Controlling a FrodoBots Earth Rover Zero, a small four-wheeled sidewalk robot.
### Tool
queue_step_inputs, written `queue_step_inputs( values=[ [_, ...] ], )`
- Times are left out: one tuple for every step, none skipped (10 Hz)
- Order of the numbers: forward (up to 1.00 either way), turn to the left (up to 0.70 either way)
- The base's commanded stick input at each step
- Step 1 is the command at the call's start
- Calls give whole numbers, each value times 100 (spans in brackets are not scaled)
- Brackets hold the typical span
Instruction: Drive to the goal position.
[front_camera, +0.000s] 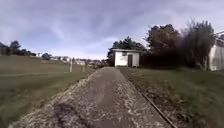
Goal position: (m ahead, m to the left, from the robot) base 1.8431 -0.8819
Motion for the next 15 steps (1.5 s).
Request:
queue_step_inputs(
  values=[
    [85,0],
    [85,0],
    [85,0],
    [85,0],
    [85,0],
    [85,0],
    [85,0],
    [85,0],
    [85,0],
    [85,0],
    [85,0],
    [85,0],
    [85,0],
    [85,-9],
    [85,-6]
  ],
)
